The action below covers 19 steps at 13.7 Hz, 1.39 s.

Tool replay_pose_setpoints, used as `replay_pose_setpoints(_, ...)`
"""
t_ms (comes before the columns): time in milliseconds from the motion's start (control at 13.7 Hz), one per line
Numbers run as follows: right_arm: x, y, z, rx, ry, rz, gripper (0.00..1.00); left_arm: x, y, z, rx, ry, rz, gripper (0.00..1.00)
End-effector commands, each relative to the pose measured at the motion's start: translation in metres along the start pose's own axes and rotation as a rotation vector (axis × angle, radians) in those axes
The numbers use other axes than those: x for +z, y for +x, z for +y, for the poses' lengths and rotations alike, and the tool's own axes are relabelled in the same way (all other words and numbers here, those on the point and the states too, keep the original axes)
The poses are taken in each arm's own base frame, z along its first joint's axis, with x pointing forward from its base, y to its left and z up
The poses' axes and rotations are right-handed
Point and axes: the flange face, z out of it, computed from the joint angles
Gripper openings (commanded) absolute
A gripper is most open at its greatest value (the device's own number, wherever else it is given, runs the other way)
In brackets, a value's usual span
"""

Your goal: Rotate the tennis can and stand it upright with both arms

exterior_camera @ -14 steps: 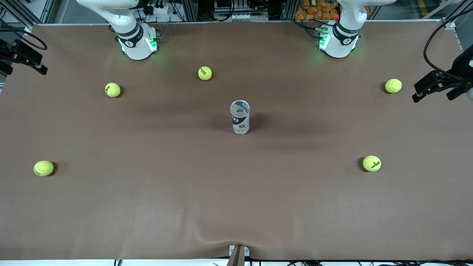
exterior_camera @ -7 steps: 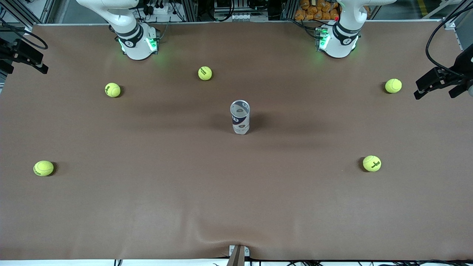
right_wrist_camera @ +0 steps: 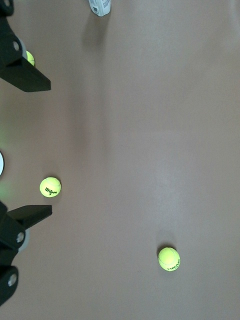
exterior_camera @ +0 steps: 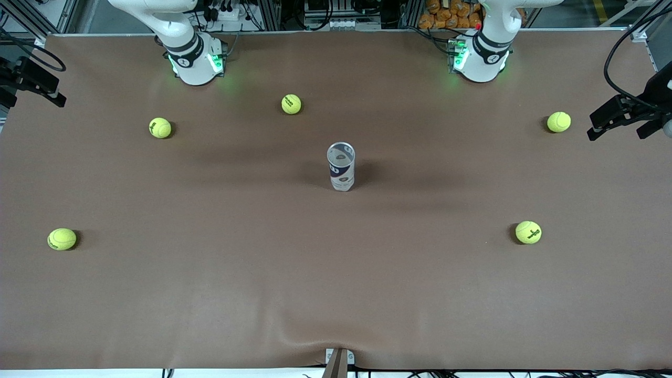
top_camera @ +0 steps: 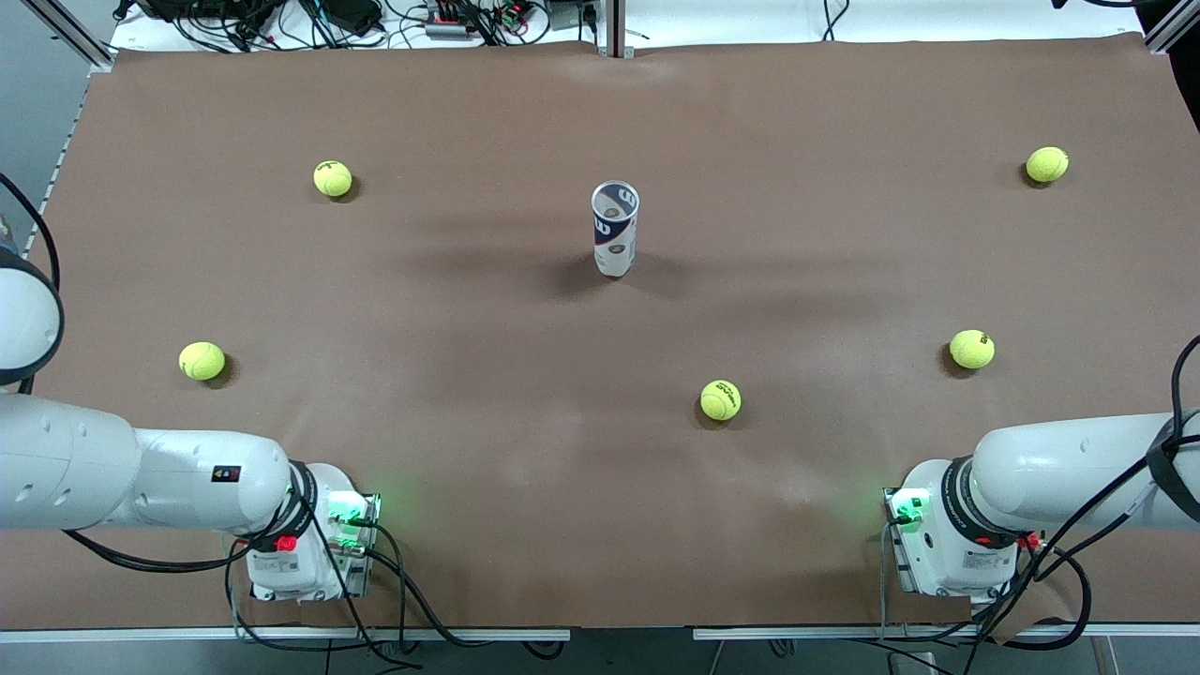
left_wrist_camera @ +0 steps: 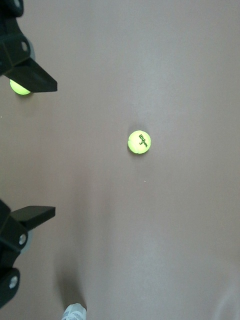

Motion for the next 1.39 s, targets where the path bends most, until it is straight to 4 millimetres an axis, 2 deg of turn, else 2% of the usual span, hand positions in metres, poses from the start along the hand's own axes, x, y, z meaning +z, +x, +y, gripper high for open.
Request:
replay_pose_setpoints(0,0.001,-0.001,-0.001,0.001,0.013,0.002,1.0,-0.003,-0.004,0.0,0.01,0.001,-0.008,1.0)
replay_pose_setpoints(657,0.002,-0.002,0.0,0.003,0.013,-0.001,1.0,-0.001,-0.006,0.004,-0.014,0.001,-0.028,1.0)
replay_pose_setpoints(1094,0.003,-0.001,-0.002,0.001,0.013,-0.006,1.0,0.012,-0.015,0.005,0.012,0.005,-0.127,1.0)
replay_pose_setpoints(1313,0.002,-0.001,-0.002,0.001,0.013,-0.003,1.0,0.011,-0.015,0.005,0.012,0.007,-0.126,1.0)
